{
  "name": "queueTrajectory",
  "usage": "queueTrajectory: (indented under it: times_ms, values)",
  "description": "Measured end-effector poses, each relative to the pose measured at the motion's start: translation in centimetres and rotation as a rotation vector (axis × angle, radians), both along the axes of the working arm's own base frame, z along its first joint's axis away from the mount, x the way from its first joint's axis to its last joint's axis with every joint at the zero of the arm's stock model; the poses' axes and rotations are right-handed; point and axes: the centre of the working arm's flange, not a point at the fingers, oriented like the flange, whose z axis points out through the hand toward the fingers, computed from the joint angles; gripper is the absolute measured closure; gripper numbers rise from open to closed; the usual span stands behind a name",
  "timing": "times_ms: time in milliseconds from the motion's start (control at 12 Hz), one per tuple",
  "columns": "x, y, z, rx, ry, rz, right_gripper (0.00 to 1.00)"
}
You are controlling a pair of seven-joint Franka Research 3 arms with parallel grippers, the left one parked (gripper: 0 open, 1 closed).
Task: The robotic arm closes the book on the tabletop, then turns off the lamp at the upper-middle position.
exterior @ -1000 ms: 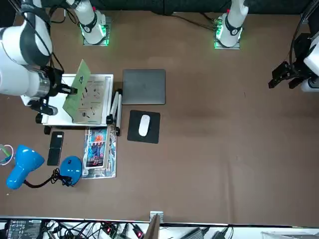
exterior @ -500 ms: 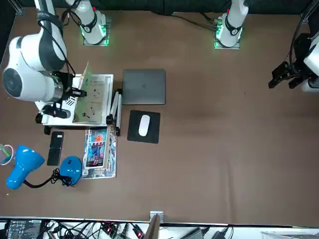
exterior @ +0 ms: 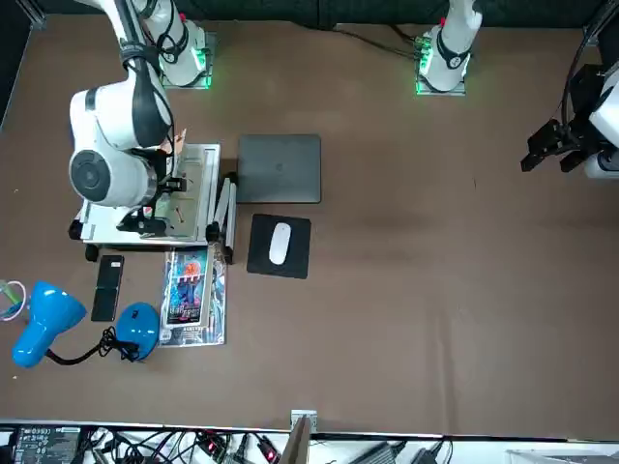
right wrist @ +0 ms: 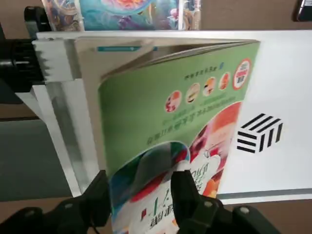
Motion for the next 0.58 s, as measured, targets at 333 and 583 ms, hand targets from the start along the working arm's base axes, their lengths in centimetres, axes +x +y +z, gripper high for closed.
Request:
queueTrajectory:
  times_ms: [333, 583]
  values:
    - [-0.2, 1.7, -0.2, -0.008, -0.002, 0.034, 0.57]
    - [-0.1, 2.9, -0.9, -0.027, 0.001, 0.064, 0.62]
